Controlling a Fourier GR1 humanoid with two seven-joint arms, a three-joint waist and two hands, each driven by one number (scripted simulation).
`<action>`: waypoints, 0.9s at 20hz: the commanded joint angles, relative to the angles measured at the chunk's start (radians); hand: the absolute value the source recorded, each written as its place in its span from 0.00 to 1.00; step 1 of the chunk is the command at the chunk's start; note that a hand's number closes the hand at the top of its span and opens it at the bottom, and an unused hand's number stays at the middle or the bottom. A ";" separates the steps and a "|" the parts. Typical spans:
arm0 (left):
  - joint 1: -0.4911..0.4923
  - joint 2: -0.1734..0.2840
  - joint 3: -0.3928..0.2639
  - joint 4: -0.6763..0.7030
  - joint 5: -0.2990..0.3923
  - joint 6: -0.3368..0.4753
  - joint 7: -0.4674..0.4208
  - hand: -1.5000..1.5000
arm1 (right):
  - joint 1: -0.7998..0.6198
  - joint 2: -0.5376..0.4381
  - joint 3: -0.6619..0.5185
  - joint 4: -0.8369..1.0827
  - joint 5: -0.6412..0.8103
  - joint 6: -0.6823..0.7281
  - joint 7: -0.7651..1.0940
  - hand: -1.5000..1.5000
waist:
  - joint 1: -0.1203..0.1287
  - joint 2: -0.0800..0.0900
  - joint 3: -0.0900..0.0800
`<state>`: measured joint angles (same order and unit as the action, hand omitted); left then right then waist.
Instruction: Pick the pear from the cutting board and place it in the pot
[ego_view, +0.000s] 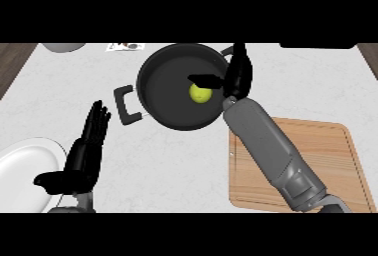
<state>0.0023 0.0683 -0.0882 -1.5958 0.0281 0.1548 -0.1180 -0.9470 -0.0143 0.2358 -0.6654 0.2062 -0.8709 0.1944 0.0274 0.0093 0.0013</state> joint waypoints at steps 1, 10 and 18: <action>-0.072 -0.007 0.035 0.091 -0.006 0.013 -0.030 0.50 | 0.046 -0.026 -0.093 -0.033 -0.071 0.038 -0.175 0.00 | -0.017 -0.002 -0.001; 0.005 -0.039 -0.020 0.023 -0.054 0.036 -0.009 0.50 | 0.130 -0.118 -0.221 -0.061 -0.141 0.180 -0.352 0.00 | -0.021 -0.008 -0.001; 0.045 -0.027 -0.018 -0.068 -0.048 0.020 0.050 0.50 | 0.226 -0.138 -0.270 -0.149 -0.144 0.175 -0.387 0.00 | -0.024 -0.011 -0.001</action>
<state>0.0041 0.0469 -0.0839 -1.6092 -0.0026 0.1673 -0.0956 -0.7720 -0.1404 -0.0104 -0.7475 0.0708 -0.6882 -0.1842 0.0061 0.0008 0.0002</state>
